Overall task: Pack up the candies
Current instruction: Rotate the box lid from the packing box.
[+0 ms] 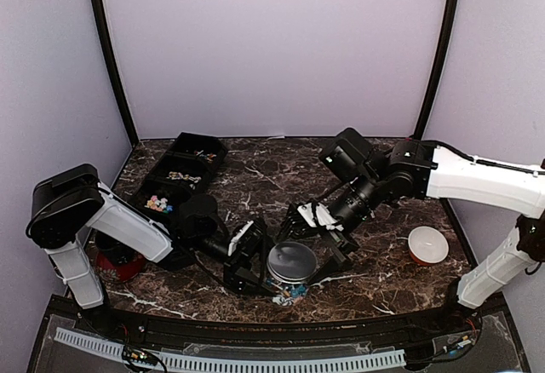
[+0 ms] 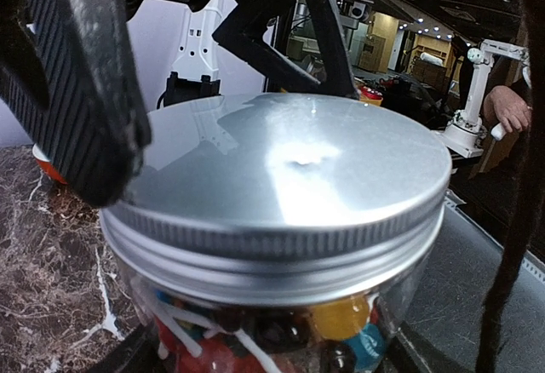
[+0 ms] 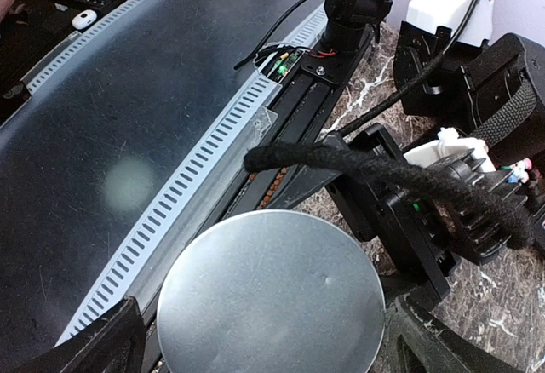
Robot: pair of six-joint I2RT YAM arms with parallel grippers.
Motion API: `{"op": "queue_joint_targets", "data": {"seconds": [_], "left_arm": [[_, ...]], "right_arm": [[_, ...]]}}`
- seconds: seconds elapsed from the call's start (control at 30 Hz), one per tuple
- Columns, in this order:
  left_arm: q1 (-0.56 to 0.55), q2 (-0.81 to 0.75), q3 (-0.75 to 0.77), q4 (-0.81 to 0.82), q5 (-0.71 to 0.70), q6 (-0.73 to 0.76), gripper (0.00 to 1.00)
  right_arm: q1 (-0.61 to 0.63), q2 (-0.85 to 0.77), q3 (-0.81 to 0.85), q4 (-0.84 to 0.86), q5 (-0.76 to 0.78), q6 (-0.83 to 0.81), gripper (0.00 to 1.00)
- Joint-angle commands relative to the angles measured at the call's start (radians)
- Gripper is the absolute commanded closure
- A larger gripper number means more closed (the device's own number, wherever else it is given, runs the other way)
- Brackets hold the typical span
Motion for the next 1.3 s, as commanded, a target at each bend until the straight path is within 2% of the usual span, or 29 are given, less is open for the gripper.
{"op": "queue_joint_targets", "data": {"seconds": [0.0,0.63,0.9,1.1,1.27], "left_arm": [[0.002,-0.012,0.034,0.021,0.034,0.007,0.32],[0.002,-0.018,0.047,-0.002,0.044,0.021,0.33],[0.002,-0.018,0.038,-0.003,0.003,0.030,0.33],[0.003,-0.042,0.026,-0.040,-0.151,0.056,0.33],[0.003,-0.074,0.000,-0.056,-0.319,0.069,0.33]], "right_arm": [[0.009,0.014,0.036,-0.010,-0.046,-0.003,0.02],[0.007,0.055,0.056,-0.036,-0.032,0.009,0.00],[0.001,0.067,0.056,-0.044,-0.065,0.026,0.10],[0.001,0.077,0.052,-0.020,-0.051,0.075,0.15],[0.001,0.078,0.032,0.062,0.027,0.205,0.15]]}}
